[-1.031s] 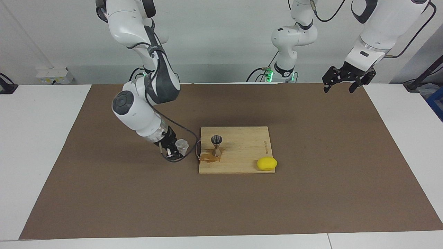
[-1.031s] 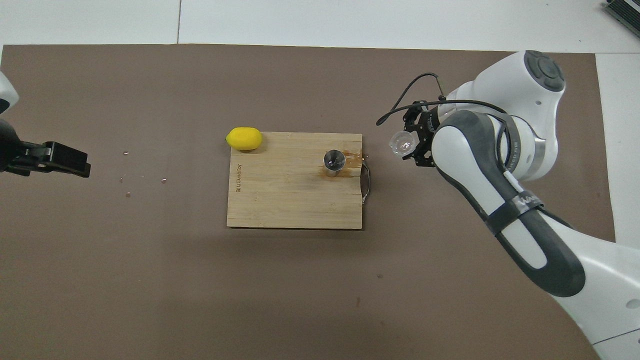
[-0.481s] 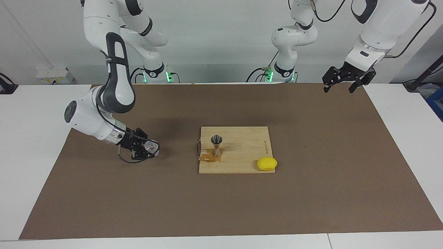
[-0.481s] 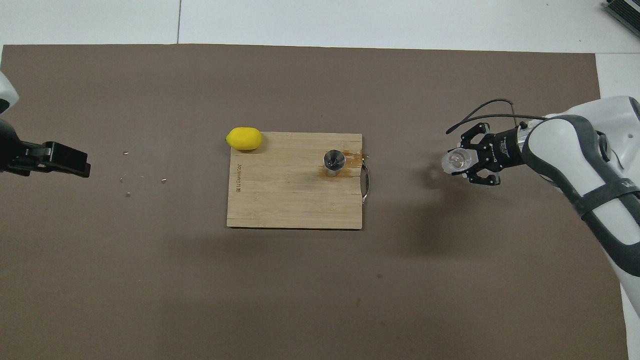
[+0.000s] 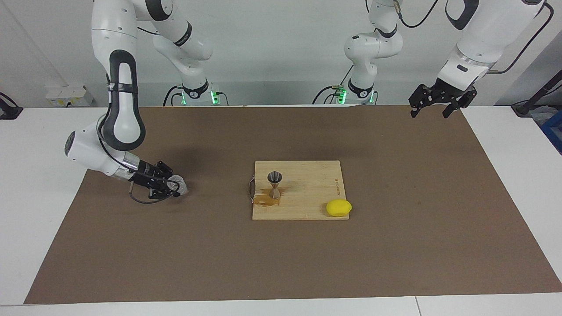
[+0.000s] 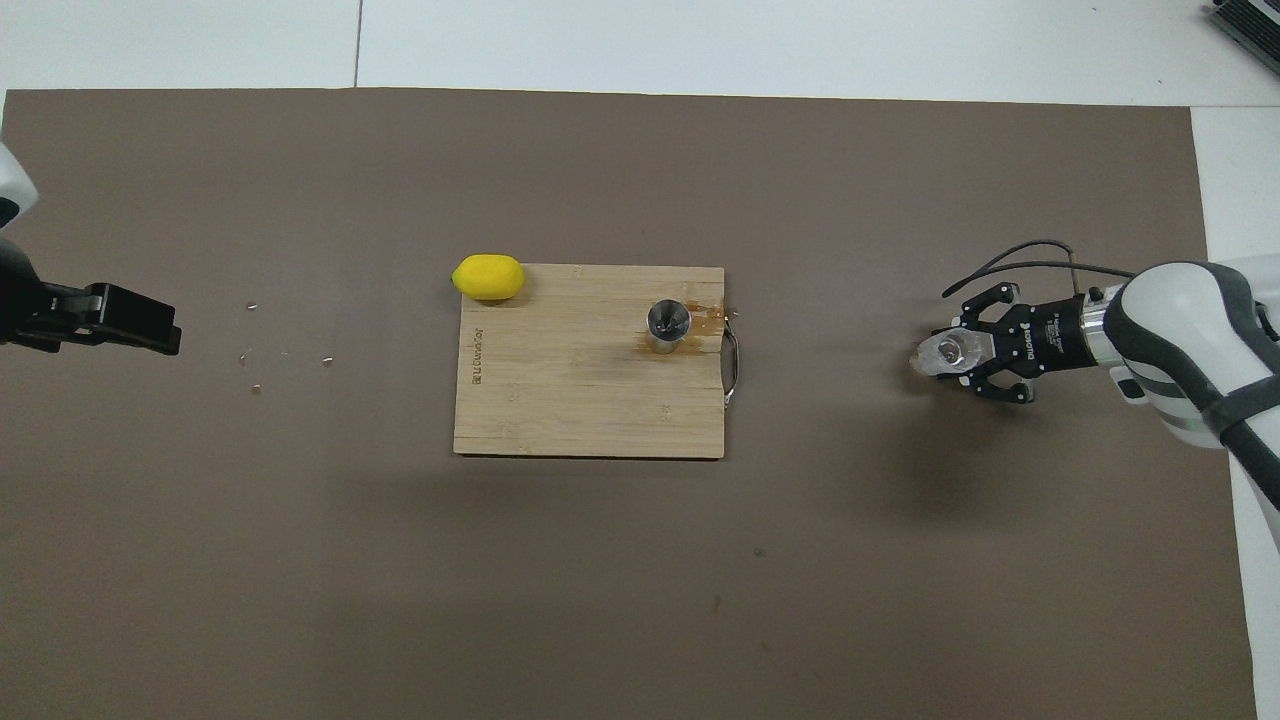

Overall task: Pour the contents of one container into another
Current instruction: 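Lower the glass cup onto the table and open the right gripper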

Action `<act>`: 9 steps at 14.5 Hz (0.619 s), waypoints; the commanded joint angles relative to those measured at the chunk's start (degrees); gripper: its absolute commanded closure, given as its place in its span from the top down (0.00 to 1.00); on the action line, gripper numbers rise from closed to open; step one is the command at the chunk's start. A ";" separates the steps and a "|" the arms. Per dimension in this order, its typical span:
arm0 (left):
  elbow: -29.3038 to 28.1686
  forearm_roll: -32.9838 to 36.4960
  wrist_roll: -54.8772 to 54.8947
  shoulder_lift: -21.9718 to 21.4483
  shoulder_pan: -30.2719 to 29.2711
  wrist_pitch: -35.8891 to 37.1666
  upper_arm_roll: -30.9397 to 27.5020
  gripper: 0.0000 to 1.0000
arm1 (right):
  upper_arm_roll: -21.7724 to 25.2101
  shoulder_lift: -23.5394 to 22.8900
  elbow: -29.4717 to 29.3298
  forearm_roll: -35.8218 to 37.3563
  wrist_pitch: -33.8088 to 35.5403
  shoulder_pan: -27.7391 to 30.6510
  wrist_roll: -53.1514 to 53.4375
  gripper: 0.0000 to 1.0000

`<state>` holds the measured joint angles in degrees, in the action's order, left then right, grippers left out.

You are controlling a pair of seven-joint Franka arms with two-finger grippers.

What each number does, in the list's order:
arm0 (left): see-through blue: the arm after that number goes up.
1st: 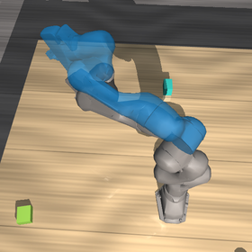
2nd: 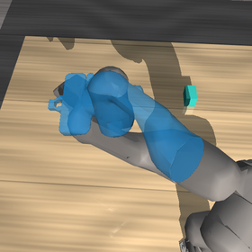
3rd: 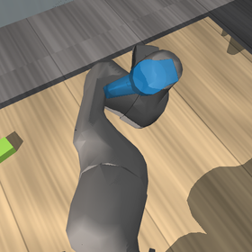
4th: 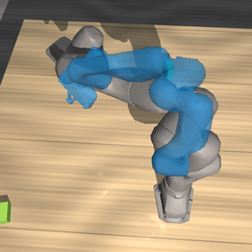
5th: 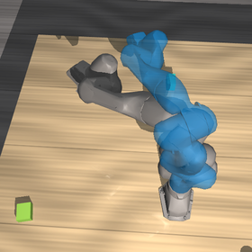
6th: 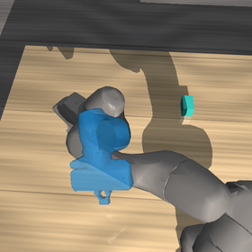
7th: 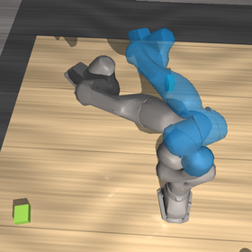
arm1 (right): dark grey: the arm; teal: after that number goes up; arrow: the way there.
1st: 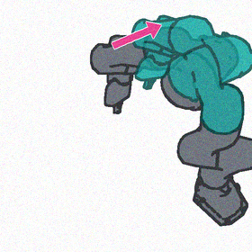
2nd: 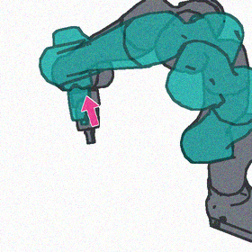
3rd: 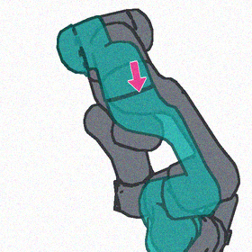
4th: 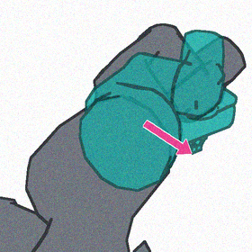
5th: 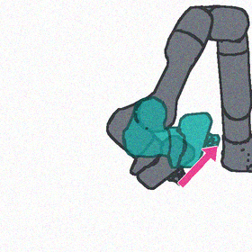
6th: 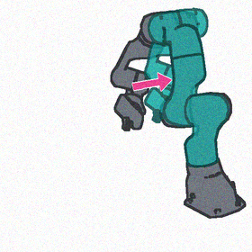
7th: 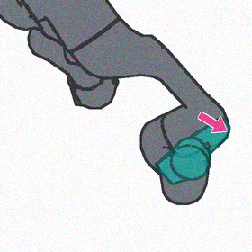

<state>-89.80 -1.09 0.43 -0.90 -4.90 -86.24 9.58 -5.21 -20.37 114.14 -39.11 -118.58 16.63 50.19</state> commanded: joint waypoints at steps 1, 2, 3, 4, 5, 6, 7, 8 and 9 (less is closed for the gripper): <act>-0.91 0.12 0.36 -0.86 -0.73 -0.59 0.35 1.00 | -0.77 1.56 2.84 -1.76 -1.48 2.61 -1.50 0.20; -0.91 0.12 0.36 -0.86 -0.73 -0.59 0.35 1.00 | -0.68 1.65 3.28 -1.76 -1.57 2.62 -1.49 0.36; -0.91 0.12 0.36 -0.86 -0.73 -0.59 0.35 1.00 | -0.59 1.83 4.07 -1.76 -1.83 2.62 -1.41 0.58; -0.91 0.12 0.36 -0.86 -0.73 -0.59 0.35 1.00 | -0.59 1.91 4.33 -1.76 -2.09 2.62 -1.49 0.80; -0.91 0.12 0.36 -0.86 -0.73 -0.59 0.35 1.00 | -0.50 1.91 4.34 -1.67 -2.09 2.62 -1.41 0.92; -0.91 0.12 0.36 -0.86 -0.73 -0.59 0.35 1.00 | -0.42 1.91 4.34 -1.67 -2.09 2.62 -1.41 0.94; -0.91 0.12 0.36 -0.86 -0.73 -0.59 0.35 1.00 | -0.42 1.91 4.34 -1.67 -2.09 2.71 -1.41 0.97; -0.91 0.12 0.36 -0.86 -0.73 -0.59 0.35 1.00 | -0.33 2.44 4.34 -1.58 -2.09 2.71 -1.49 0.98; -0.91 0.12 0.36 -0.86 -0.73 -0.59 0.35 1.00 | -0.33 3.23 4.34 -1.49 -2.09 2.62 -1.67 1.00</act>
<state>-89.80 -1.09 0.43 -0.90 -4.90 -86.24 9.58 -5.23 -19.92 116.44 -39.14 -119.46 18.83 50.18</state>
